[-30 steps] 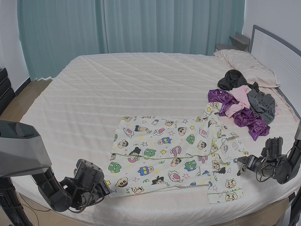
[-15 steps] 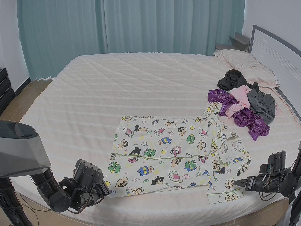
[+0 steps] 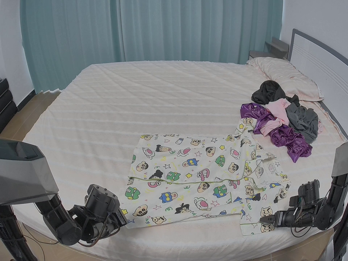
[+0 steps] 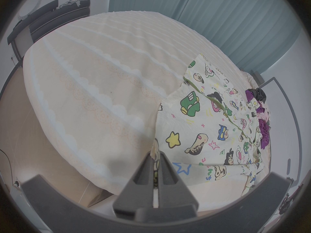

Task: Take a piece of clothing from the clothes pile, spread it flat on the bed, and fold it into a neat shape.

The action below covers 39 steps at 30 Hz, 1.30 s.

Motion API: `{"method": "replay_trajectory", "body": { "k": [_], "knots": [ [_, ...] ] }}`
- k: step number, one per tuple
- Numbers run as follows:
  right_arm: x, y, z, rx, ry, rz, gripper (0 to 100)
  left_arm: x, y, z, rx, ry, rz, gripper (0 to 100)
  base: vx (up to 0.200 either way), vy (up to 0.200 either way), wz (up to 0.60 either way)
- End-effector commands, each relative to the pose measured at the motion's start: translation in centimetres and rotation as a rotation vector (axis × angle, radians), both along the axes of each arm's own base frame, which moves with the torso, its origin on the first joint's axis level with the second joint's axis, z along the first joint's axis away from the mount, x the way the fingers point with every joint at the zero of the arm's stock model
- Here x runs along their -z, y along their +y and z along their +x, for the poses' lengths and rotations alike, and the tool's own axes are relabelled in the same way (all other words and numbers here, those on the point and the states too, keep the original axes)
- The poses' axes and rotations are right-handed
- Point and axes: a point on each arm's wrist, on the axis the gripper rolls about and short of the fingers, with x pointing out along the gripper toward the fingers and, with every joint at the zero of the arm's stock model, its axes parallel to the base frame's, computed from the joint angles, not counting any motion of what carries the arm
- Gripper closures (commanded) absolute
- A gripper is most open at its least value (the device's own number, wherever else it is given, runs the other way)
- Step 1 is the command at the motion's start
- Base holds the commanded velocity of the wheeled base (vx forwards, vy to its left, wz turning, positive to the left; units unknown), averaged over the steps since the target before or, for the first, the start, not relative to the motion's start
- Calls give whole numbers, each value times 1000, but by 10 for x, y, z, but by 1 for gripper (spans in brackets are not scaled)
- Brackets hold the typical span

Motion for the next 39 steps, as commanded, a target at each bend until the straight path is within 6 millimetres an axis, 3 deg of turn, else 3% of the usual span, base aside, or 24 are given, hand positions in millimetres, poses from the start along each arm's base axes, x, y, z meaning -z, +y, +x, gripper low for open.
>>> {"method": "replay_trajectory", "body": {
  "k": [1,6,7,16,24,30,39],
  "knots": [
    [3,1,-2,-4,20,-2,0,0,0,0,0,-2,0,100,0,0,0],
    [4,2,-2,-8,26,-5,0,0,0,0,-2,0,2,100,0,0,0],
    [4,2,-2,-10,25,-4,100,0,0,0,-3,-2,3,100,0,0,0],
    [2,2,-8,-10,33,-4,100,-1,0,1,-9,-10,7,100,0,0,0],
    [-20,-1,-18,19,-13,12,100,-2,-2,1,-31,-52,37,100,0,0,0],
    [-42,-2,-39,5,-15,8,100,-17,0,-3,-34,-98,18,100,0,0,0],
    [-57,-5,-68,-5,22,1,100,-6,-5,-30,58,-32,67,100,0,0,0]
  ]
}}
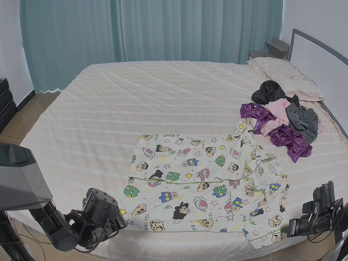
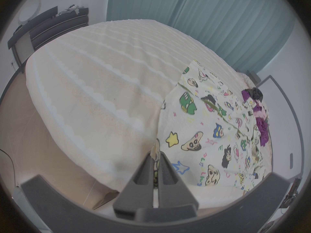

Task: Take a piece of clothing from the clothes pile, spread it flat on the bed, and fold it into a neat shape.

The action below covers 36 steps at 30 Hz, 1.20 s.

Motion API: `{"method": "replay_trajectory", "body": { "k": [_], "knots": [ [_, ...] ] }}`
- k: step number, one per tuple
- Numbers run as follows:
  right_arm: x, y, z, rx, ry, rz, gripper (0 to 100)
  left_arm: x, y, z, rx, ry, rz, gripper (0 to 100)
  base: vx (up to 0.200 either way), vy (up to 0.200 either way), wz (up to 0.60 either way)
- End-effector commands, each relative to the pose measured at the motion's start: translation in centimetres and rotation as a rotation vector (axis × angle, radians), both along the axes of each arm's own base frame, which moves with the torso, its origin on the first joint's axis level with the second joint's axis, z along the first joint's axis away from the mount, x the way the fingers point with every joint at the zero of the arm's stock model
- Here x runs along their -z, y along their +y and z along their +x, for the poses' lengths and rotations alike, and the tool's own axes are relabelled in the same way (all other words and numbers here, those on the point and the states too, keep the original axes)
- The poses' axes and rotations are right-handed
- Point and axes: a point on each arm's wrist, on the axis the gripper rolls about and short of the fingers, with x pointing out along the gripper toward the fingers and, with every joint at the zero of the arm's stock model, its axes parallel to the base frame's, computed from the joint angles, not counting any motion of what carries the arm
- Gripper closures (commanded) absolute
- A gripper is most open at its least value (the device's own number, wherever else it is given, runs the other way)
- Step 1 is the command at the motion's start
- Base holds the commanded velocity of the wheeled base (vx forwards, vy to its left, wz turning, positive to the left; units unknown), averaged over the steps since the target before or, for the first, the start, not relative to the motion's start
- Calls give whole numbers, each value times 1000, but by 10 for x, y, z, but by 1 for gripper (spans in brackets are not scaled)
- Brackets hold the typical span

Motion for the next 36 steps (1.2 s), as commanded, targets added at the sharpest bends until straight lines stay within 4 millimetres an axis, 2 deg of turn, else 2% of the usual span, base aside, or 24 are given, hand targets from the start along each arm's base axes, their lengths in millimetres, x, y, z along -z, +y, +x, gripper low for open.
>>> {"method": "replay_trajectory", "body": {
  "k": [1,4,14,24,26,36],
  "knots": [
    [-15,-1,-17,-9,-74,7,100,3,-2,-16,52,30,26,100,0,0,0],
    [-18,-1,-27,-42,-54,-7,100,8,-1,-24,77,57,53,100,0,0,0],
    [-20,-4,-46,-71,1,-31,100,24,4,-33,90,140,109,100,0,0,0],
    [-23,-7,-66,-116,35,-56,100,19,1,-34,117,112,62,100,0,0,0],
    [-24,-7,-72,-125,43,-62,100,20,3,-42,139,132,58,100,0,0,0],
    [-34,-6,-75,-158,73,-68,100,22,4,-64,215,175,94,100,0,0,0]
  ]
}}
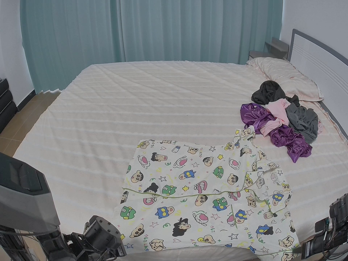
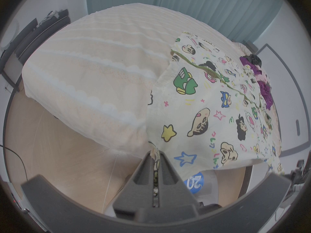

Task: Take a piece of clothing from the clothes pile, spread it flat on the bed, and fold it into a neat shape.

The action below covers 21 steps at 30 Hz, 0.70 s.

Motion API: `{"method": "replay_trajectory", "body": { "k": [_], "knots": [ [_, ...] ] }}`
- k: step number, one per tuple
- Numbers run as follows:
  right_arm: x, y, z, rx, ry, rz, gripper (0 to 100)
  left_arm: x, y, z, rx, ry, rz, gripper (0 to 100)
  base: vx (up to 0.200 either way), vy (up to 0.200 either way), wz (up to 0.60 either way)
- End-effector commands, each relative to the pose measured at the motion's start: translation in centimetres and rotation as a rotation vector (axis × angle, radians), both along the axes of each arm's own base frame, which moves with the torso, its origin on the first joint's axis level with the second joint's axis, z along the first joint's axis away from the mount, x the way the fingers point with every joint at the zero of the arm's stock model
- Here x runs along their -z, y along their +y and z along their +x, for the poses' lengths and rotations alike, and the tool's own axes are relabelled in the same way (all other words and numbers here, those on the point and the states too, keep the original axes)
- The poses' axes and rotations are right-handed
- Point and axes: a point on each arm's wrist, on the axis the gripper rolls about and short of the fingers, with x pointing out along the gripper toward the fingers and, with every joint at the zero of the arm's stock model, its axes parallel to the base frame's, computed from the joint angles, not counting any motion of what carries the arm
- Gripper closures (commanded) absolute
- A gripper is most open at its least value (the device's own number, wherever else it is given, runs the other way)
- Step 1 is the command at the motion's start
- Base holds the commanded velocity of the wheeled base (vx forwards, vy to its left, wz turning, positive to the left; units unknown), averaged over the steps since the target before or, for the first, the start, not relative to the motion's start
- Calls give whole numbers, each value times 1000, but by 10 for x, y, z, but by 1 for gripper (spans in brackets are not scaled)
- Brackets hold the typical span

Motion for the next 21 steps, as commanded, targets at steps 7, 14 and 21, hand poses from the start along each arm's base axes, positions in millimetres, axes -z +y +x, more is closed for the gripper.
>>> {"method": "replay_trajectory", "body": {
  "k": [7,14,21],
  "knots": [
    [-7,3,1,-40,-47,6,100,-14,-3,-10,49,-43,-44,100,0,0,0],
    [-30,5,18,-20,-140,27,100,-42,-8,14,-16,-147,-133,100,0,0,0],
    [-52,6,38,20,-199,53,100,-67,-8,44,-94,-125,-143,100,0,0,0]
  ]
}}
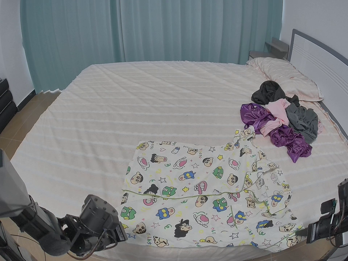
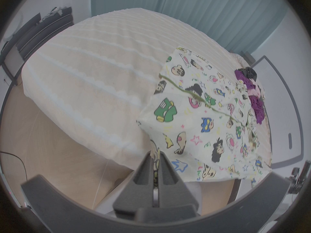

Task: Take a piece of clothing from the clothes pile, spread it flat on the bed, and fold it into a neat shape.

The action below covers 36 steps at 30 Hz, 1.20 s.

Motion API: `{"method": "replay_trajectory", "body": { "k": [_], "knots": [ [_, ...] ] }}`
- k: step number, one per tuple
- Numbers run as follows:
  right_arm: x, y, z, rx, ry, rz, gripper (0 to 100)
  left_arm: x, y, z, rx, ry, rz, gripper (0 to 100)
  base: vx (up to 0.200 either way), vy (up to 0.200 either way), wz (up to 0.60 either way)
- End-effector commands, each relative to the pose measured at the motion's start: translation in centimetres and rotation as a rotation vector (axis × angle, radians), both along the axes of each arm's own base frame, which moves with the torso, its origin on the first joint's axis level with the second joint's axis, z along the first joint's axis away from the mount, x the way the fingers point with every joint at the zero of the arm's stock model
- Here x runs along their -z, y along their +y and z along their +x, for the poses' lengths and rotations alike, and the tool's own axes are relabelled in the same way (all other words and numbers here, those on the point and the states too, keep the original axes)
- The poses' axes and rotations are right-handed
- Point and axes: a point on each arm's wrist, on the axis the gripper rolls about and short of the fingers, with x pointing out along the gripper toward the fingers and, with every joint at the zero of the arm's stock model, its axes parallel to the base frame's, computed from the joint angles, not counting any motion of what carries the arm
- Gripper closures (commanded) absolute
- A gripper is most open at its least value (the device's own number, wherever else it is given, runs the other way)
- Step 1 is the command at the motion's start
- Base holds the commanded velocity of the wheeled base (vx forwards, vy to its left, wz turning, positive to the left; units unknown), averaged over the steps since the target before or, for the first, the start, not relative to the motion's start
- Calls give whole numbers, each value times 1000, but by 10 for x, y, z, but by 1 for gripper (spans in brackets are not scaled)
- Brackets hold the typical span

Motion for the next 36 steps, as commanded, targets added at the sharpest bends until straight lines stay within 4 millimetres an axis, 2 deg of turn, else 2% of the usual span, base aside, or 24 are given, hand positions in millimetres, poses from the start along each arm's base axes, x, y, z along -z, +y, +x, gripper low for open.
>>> {"method": "replay_trajectory", "body": {
  "k": [1,6,9,16,25,27,28,30,31,36],
  "knots": [
    [-18,2,21,46,-43,28,100,-30,3,31,-81,-54,-71,100,0,0,0],
    [-17,4,36,69,-8,32,100,-27,13,55,-127,93,-5,100,0,0,0],
    [-18,6,45,77,-30,42,100,-38,11,59,-96,106,-81,100,0,0,0],
    [-24,11,83,158,-40,59,100,-57,-2,81,-115,161,-167,100,0,0,0],
    [-18,9,126,285,-30,68,100,-47,8,116,-203,230,-190,100,0,0,0],
    [-17,9,130,299,-34,71,100,-47,9,121,-221,227,-202,100,0,0,0],
    [-14,8,139,332,-39,77,100,-46,12,130,-259,226,-229,100,0,0,0],
    [-14,8,141,339,-39,77,100,-46,11,132,-263,225,-233,100,0,0,0],
    [-9,8,151,365,-36,84,100,-43,13,140,-289,230,-249,100,0,0,0],
    [-4,7,170,426,-56,121,100,-34,9,152,-294,238,-248,100,0,0,0]
  ]
}}
